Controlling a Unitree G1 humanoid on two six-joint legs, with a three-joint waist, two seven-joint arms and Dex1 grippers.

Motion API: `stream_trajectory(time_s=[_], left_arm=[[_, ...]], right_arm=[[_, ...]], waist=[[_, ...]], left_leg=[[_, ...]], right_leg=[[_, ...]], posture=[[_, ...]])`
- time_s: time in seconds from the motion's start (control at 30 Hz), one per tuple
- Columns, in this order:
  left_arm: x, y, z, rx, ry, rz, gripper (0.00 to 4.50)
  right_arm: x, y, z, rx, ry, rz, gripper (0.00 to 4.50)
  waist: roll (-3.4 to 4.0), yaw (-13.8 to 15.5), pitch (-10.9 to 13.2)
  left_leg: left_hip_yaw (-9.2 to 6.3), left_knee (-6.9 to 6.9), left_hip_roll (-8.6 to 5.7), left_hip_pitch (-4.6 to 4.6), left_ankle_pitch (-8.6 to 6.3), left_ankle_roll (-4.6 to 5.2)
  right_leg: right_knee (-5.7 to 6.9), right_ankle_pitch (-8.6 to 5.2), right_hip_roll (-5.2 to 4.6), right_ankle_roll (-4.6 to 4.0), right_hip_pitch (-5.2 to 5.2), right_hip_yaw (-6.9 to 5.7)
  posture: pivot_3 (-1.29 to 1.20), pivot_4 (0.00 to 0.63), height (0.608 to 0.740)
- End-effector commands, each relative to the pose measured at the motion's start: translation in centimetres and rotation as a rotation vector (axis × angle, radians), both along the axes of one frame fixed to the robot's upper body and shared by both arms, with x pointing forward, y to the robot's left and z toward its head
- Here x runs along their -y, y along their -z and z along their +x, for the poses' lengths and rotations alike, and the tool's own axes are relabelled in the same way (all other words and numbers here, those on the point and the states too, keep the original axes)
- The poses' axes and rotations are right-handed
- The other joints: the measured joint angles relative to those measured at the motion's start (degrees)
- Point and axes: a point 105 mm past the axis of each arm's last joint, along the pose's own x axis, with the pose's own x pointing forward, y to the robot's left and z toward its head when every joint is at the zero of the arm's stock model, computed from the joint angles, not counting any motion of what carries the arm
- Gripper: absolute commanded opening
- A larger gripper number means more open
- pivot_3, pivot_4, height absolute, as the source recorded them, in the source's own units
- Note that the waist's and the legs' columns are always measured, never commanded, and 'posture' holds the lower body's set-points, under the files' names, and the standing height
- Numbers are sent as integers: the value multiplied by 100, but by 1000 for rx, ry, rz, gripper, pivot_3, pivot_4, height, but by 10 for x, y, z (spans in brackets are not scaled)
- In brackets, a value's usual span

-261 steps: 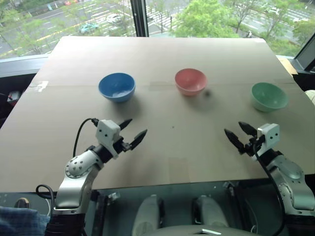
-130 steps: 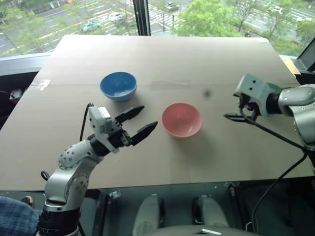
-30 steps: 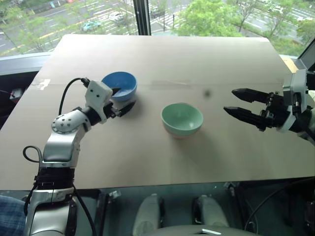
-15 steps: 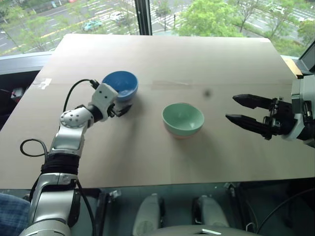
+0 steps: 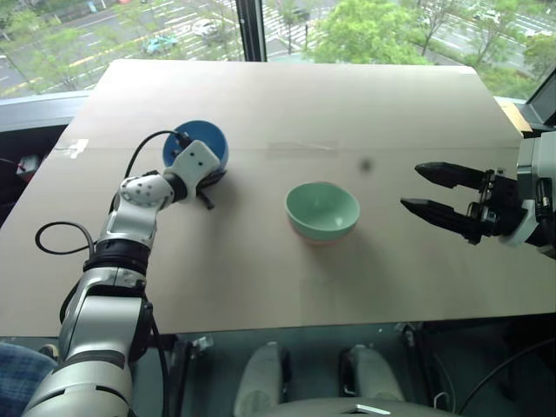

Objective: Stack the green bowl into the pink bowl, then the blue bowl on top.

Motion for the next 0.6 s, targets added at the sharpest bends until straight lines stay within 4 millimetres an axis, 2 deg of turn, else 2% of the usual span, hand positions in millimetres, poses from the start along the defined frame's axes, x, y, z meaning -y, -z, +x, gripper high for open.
stream_trajectory(time_s=[0.03,0.23,0.33,0.47,0.6], left_arm=[[6,1,-1,-7,36,14,40],[16,-7,2,3,84,26,40],[28,-20,3,21,144,23,40],[62,-43,-3,52,298,25,40],[97,-61,-19,118,454,56,40]], right_arm=[[1,-9,-4,49,8,-3,3063],[2,-7,-4,47,19,-9,3063],[1,-7,-4,46,20,-11,3063],[1,-7,-4,45,21,-15,3063],[1,-5,-3,43,22,-21,3063]], waist=[[0,5,0],[-2,10,-1],[-3,10,-1],[-3,10,-1],[-4,4,0]], left_leg=[[0,0,-1,0,0,0],[-2,19,1,1,-1,1],[-2,23,1,1,-1,2],[-1,23,0,-7,-3,5],[-3,23,1,-13,-7,11]], right_leg=[[-1,0,-2,0,0,0],[0,0,-3,0,1,0],[1,0,-3,0,2,1],[1,0,-2,1,1,-2],[3,1,-2,1,0,-1]], posture=[[0,150,738],[0,150,738],[0,150,738],[0,150,738],[0,150,738]])
